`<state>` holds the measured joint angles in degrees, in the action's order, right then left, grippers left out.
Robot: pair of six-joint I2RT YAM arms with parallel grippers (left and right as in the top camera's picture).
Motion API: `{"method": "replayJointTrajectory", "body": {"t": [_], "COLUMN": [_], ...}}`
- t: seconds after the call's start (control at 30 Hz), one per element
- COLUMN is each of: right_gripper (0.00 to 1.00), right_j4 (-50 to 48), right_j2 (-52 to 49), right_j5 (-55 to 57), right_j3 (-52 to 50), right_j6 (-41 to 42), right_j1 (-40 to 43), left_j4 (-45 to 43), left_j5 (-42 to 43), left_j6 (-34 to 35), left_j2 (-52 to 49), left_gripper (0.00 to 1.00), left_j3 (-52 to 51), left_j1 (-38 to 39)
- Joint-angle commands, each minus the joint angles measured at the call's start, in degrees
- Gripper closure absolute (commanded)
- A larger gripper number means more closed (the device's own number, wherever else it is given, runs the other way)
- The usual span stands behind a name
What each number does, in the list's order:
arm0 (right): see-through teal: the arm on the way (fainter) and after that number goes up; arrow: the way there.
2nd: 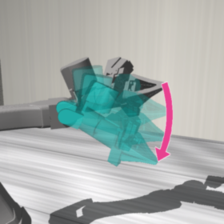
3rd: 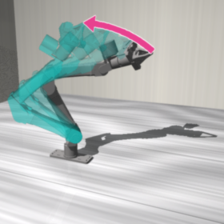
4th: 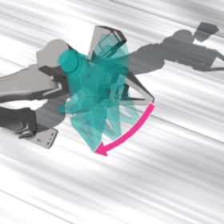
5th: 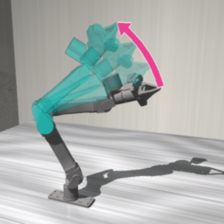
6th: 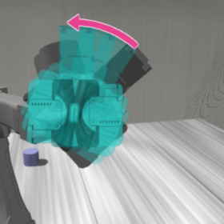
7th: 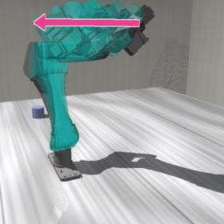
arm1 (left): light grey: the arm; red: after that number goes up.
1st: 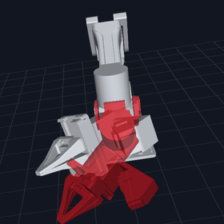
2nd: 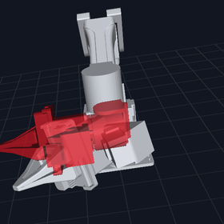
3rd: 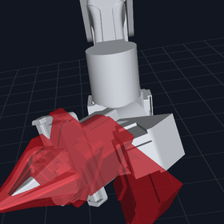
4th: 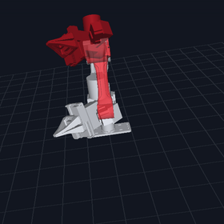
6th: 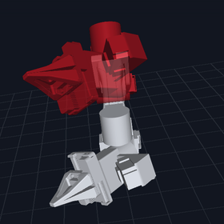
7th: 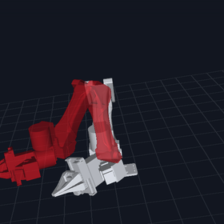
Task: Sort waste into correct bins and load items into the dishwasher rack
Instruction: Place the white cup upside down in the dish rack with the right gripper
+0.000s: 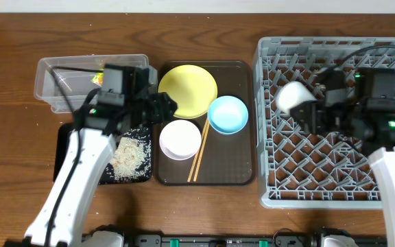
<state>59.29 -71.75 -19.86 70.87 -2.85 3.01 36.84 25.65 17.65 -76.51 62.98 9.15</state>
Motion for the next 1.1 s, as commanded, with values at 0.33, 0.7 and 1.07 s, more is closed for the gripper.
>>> {"method": "replayJointTrajectory", "body": {"t": [0.33, 0.7, 1.07], "right_gripper": [0.93, 0.82, 0.16], "right_j4": [18.0, 13.9, 8.4], "right_j2": [-2.8, -11.5, -16.7], "right_j5": [14.6, 14.6, 13.7], "right_j3": [2.1, -2.9, -3.0], "right_j6": [10.9, 11.0, 11.0], "right_j1": [9.4, 9.4, 9.4], "left_j4": [2.4, 3.2, 3.4], "left_j5": [-5.5, -5.8, -5.8], "left_j6": [-1.6, -1.5, -1.5], "left_j2": [2.8, 2.8, 2.8], "left_gripper": [0.47, 0.47, 0.46], "left_j3": [0.4, 0.4, 0.4], "left_j1": [-1.7, -1.7, -1.7]}}
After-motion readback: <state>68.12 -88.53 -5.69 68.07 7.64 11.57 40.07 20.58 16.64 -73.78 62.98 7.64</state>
